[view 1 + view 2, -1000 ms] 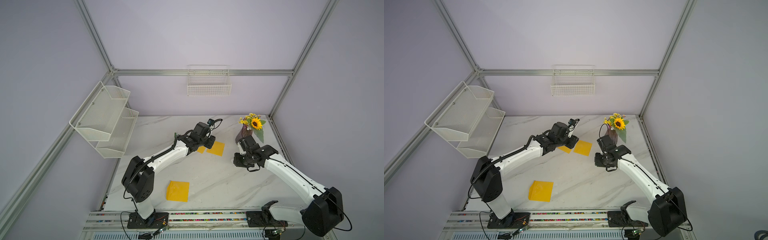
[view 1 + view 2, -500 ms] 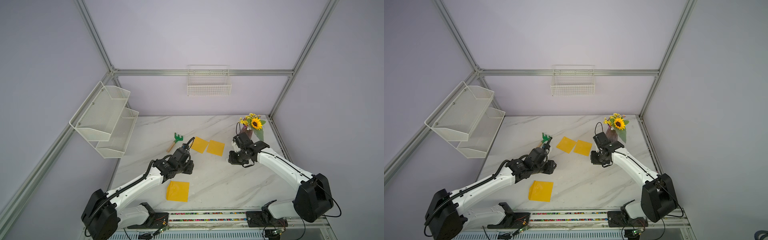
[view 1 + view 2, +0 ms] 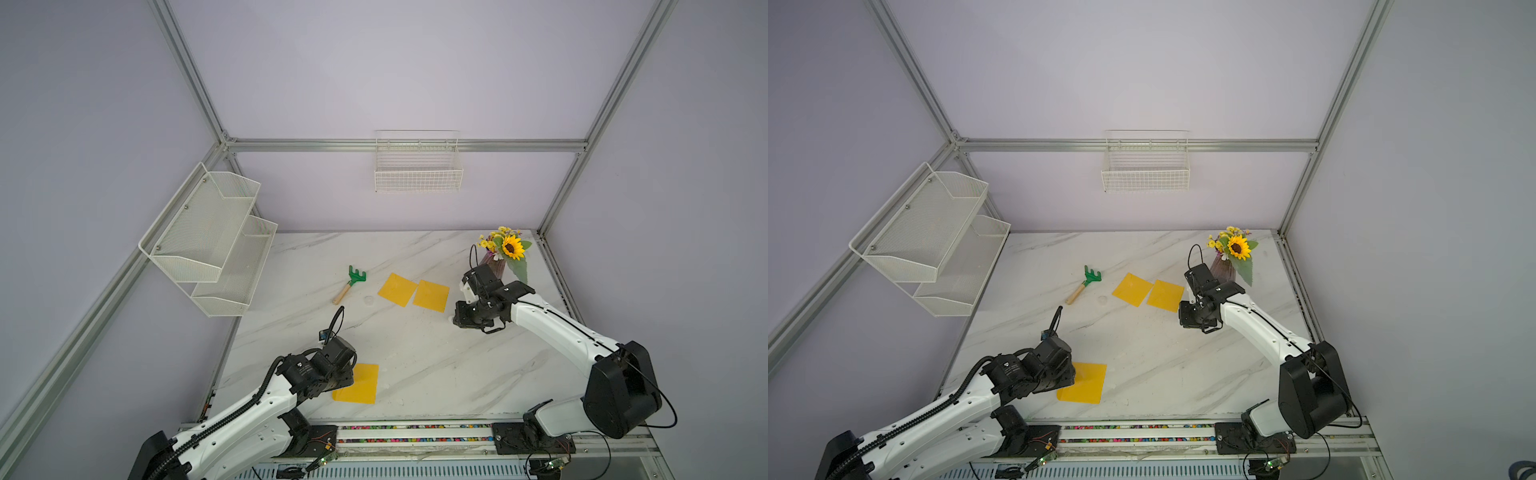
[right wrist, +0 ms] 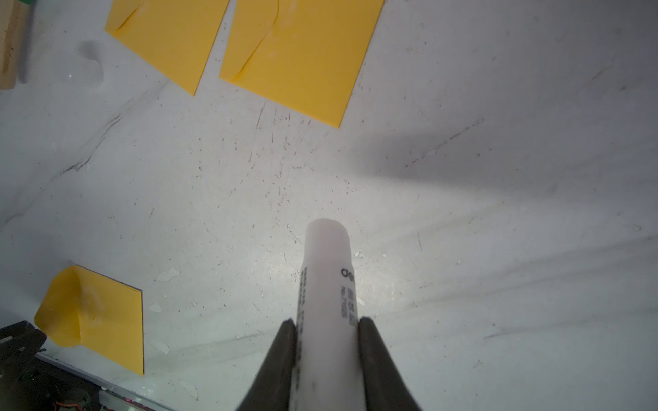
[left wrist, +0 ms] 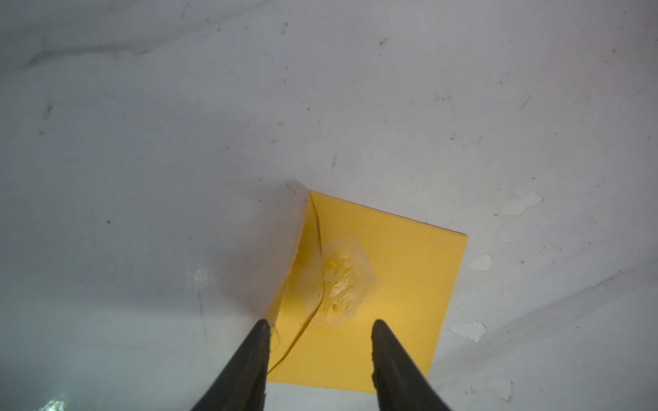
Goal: Seal the envelope with a glue stick
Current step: Adjust the envelope at the center of the board.
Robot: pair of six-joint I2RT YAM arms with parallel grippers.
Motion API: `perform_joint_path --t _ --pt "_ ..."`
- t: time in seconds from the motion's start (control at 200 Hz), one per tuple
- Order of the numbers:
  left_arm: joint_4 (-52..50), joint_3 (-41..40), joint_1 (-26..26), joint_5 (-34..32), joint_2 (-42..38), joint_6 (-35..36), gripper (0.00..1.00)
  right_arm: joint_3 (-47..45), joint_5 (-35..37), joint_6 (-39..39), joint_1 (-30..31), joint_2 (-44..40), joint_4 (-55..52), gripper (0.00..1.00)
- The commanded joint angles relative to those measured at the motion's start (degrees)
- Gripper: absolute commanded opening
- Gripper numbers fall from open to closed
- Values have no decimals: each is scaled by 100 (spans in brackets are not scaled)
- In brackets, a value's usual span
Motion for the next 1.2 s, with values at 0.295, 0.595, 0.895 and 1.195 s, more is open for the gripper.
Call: perform_joint_path --t 0.295,0.595,0.895,1.195 --pt "-128 -585 -28 206 -405 -685 38 -174 -60 -22 -34 -60 220 0" --pt "-48 -640 -93 706 -196 -614 23 -227 -36 -26 -32 -53 194 0" --pt "26 -638 -184 599 -80 -587 13 -307 12 -14 -32 -149 186 0" --pt "608 -387 -186 524 563 18 6 -221 -35 -83 -35 -179 2 0"
